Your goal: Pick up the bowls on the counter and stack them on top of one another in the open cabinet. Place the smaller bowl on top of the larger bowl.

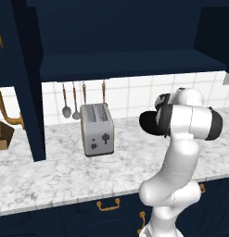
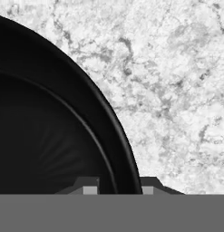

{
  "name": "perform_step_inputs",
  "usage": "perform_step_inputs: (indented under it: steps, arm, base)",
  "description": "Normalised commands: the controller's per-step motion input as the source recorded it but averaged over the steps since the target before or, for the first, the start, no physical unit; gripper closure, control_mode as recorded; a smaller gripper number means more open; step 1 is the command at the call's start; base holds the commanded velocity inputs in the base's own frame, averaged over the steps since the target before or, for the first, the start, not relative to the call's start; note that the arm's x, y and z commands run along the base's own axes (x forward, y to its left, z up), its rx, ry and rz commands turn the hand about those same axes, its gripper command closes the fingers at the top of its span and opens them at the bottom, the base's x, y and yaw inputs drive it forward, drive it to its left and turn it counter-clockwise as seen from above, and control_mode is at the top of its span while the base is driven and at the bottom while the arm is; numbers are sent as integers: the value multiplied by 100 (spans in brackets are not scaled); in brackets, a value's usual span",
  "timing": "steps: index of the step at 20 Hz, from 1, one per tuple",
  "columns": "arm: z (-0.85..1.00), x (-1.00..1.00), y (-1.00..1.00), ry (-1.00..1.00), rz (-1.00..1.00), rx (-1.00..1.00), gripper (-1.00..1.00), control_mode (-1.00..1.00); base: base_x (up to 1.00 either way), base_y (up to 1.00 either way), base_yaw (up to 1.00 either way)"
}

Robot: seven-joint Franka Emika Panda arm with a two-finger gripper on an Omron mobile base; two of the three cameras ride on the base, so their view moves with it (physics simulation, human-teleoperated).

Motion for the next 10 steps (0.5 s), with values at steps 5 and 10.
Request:
perform_step_inputs:
  steps: [5, 10]
  arm:
    - [60, -69, 0, -4, -13, 1, 100, -100]
    - [63, -77, 0, -3, -13, 0, 100, -100]
  base:
    - [0, 0, 0]
    - [0, 0, 0]
